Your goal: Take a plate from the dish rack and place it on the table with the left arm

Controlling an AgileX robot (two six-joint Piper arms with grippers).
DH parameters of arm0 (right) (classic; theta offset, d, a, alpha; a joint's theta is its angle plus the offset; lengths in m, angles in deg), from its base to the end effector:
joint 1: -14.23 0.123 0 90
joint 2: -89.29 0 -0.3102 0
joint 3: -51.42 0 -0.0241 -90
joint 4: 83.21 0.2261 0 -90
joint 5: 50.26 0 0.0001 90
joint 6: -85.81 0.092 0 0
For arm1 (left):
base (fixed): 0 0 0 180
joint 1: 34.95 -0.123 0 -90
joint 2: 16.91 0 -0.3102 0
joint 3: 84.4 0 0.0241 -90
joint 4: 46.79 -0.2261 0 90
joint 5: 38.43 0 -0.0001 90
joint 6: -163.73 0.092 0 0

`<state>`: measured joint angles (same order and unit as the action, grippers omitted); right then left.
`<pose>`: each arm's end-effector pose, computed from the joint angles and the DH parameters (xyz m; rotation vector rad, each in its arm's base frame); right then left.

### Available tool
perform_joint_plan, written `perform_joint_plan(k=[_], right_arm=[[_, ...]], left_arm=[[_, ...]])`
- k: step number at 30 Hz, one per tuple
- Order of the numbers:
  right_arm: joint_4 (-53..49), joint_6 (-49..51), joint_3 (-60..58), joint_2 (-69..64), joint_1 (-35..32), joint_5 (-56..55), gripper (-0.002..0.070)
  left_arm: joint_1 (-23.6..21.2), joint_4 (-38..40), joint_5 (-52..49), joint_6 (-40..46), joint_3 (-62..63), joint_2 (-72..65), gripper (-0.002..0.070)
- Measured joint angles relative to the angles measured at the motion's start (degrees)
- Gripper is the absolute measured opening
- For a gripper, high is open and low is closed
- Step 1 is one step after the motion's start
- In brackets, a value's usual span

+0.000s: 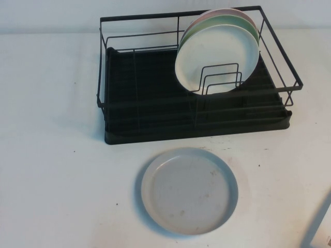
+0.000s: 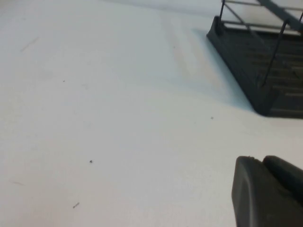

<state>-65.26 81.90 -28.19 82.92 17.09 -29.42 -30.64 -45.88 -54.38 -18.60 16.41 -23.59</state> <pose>0.0030 0.0103 0.1722 0.0861 1.8545 0.2935 0.0057 -0.0008 0.1805 0.0203 1.7780 -0.0985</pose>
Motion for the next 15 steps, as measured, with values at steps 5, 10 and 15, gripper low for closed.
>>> perform_joint_plan(k=[5,10,15], right_arm=[[0.0,0.0,0.0,0.0,0.0,0.0,-0.002],[0.0,0.0,0.0,0.0,0.0,0.0,-0.002],[0.0,0.0,0.0,0.0,0.0,0.0,-0.002]], left_arm=[[-0.09,-1.91,-2.87,1.22,0.0,0.0,-0.0001],[-0.09,-2.01,-3.79,1.59,0.0,0.0,-0.0001],[-0.09,-2.01,-3.79,1.81,0.0,0.0,-0.0001]])
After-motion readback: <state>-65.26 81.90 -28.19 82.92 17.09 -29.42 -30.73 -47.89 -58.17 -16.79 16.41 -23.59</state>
